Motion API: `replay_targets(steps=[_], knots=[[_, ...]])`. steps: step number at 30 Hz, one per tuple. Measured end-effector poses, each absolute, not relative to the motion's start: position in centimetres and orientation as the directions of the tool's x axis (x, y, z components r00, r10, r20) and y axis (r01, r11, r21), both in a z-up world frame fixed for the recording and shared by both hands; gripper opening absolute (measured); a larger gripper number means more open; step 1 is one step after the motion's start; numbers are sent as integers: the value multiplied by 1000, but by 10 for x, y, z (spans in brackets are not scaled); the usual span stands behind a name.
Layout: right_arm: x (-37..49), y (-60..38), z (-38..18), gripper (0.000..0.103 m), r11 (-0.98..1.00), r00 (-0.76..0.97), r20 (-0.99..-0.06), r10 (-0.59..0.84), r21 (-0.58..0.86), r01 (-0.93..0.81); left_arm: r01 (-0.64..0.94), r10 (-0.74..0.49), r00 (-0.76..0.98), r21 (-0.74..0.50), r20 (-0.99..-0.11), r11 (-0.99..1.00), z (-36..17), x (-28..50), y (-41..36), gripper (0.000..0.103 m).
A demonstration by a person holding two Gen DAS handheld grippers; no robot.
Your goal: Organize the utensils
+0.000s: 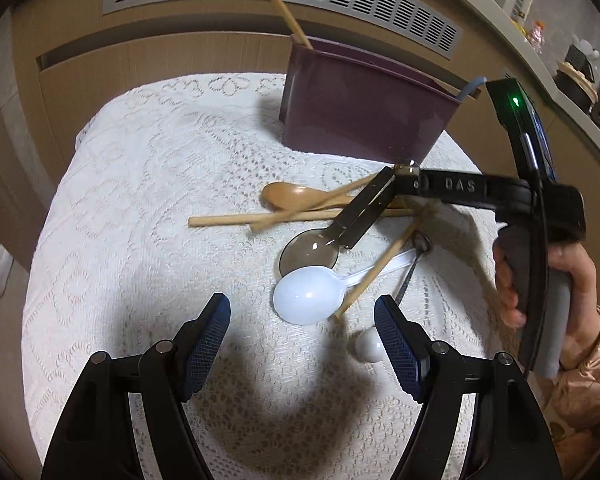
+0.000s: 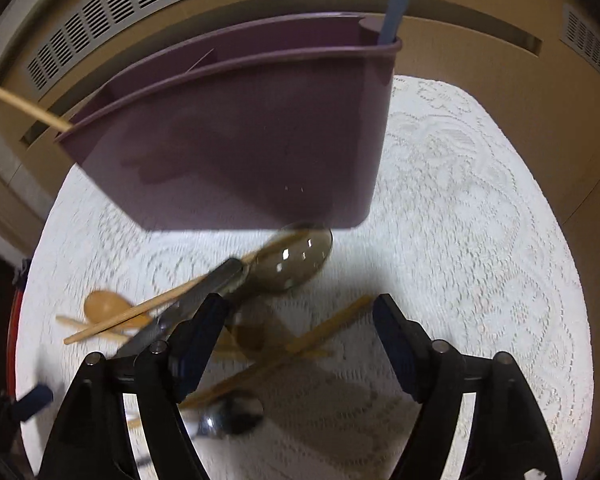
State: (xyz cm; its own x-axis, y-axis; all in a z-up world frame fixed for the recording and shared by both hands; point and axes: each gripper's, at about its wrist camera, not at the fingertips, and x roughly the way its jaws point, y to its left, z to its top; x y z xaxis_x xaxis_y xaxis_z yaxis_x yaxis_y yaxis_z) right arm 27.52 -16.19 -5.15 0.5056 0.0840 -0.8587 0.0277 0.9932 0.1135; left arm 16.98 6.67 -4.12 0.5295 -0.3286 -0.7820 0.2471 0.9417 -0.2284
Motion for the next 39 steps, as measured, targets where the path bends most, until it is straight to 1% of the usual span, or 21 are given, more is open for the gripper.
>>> replay_targets(steps=[5,8,11,14,16,17,20,22,24,26,28,30,31,33,34,35,39], knots=[[274,-156,-47,74,998,505,-861,68,63,-26,235,-331,536,-239,-777,942,-42,170,74,75],[265,-154,-49,72,994,487,-873,19,-37,-105,230,-336,532,-250,-777,941,-43,174,76,75],[249,-163,-45,72,983,520,-852,-61,-143,-118,259,-362,511,-262,-780,930,-46,176,72,75],[236,-175,-40,72,973,546,-830,-110,-202,-111,296,-397,482,-282,-781,913,-47,182,63,75],[232,-178,-33,72,976,571,-815,-95,-188,-106,323,-423,469,-296,-775,899,-45,189,55,75],[231,-180,-28,72,984,588,-807,-60,-148,-103,333,-426,465,-293,-776,896,-44,194,50,75],[242,-178,-23,72,997,585,-810,38,-9,-77,316,-385,497,-251,-778,915,-36,202,41,75],[260,-173,-29,71,999,576,-816,47,52,-7,300,-330,546,-188,-770,935,-29,201,37,75],[278,-162,-39,69,998,552,-834,18,53,47,284,-256,589,-100,-767,954,-26,196,34,75],[289,-151,-46,69,997,544,-839,12,51,55,272,-207,600,-46,-773,961,-28,193,35,75],[297,-134,-53,69,999,525,-851,-11,8,34,261,-184,599,-27,-779,965,-30,192,39,75],[296,-124,-52,69,1000,537,-844,-3,-3,0,252,-184,596,-36,-782,967,-31,190,45,75],[295,-120,-52,66,1000,536,-844,10,-6,-28,248,-187,595,-43,-782,968,-30,190,47,75],[293,-116,-51,50,997,533,-845,36,-6,-77,246,-198,595,-58,-779,968,-29,190,50,75],[293,-115,-51,39,994,514,-857,45,-14,-109,248,-205,595,-65,-777,967,-28,190,50,75],[291,-115,-53,36,991,493,-869,38,-31,-132,251,-212,595,-72,-775,965,-27,190,49,75],[276,-127,-50,33,984,502,-865,10,-81,-159,265,-233,588,-88,-775,960,-27,190,44,75]])
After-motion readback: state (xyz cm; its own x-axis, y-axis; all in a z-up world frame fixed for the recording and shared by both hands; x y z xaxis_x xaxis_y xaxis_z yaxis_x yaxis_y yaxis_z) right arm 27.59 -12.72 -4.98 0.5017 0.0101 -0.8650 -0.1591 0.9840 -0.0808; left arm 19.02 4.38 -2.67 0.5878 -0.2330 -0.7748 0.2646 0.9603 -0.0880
